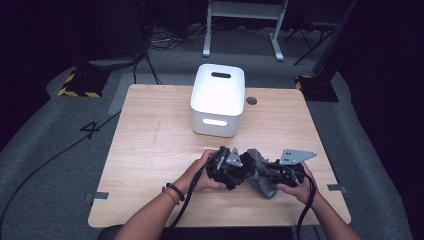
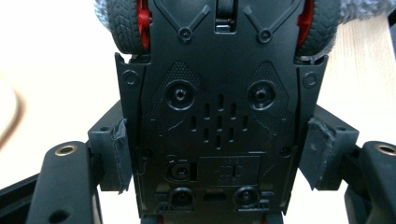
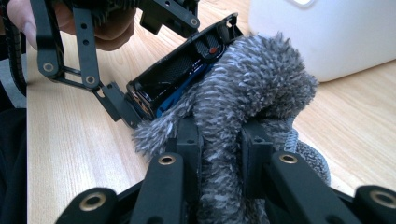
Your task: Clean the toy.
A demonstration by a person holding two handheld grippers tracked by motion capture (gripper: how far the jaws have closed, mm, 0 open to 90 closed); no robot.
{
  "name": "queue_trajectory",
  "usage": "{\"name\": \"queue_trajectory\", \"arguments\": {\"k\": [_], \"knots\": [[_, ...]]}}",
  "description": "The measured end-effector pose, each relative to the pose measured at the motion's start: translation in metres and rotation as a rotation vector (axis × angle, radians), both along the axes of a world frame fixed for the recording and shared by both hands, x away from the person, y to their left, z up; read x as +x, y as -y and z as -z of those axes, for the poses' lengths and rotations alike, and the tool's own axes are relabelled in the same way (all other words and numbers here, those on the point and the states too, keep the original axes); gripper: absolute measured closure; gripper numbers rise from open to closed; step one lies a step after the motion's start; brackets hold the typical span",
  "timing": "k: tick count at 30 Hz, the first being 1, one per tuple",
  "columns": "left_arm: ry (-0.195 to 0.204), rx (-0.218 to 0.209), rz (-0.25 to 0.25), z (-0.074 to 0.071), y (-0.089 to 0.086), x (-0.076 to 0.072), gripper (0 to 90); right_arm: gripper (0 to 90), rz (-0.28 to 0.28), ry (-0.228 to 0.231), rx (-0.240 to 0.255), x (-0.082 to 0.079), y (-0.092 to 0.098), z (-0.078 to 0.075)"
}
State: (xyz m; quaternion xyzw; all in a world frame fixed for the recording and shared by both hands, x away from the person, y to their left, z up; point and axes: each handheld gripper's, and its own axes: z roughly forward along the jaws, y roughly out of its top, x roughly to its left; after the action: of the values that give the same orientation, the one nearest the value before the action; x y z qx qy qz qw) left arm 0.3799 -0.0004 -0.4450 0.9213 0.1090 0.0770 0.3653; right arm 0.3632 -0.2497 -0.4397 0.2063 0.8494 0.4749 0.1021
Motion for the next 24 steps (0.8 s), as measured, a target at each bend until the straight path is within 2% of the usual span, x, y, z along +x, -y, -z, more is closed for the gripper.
{"name": "queue_trajectory", "arguments": {"k": [5, 10, 12, 14, 17, 19, 21, 24], "knots": [[0.021, -0.021, -0.013, -0.007, -0.007, -0.001, 26.2, 74.6, 0.019, 0.011, -0.025, 0.001, 0.003, -0.003], [0.033, -0.037, -0.022, -0.011, -0.014, -0.002, 26.2, 73.0, 0.068, 0.014, -0.158, 0.008, 0.008, 0.011], [0.037, -0.054, -0.027, -0.014, -0.018, -0.002, 26.2, 71.1, 0.082, -0.002, -0.193, 0.013, 0.012, 0.018], [0.041, -0.065, -0.037, -0.016, -0.022, -0.002, 26.2, 63.8, 0.099, -0.027, -0.209, 0.017, 0.016, 0.023], [0.046, -0.083, -0.056, -0.021, -0.031, -0.001, 26.2, 49.1, 0.118, -0.053, -0.212, 0.021, 0.019, 0.027], [0.051, -0.094, -0.072, -0.023, -0.038, 0.0, 26.2, 40.2, 0.125, -0.057, -0.19, 0.022, 0.02, 0.026], [0.058, -0.099, -0.086, -0.025, -0.046, 0.0, 26.2, 30.4, 0.163, -0.041, -0.175, 0.022, 0.021, 0.022], [0.068, -0.109, -0.11, -0.028, -0.056, -0.002, 26.2, 26.2, 0.189, -0.028, -0.14, 0.022, 0.024, 0.016]]}}
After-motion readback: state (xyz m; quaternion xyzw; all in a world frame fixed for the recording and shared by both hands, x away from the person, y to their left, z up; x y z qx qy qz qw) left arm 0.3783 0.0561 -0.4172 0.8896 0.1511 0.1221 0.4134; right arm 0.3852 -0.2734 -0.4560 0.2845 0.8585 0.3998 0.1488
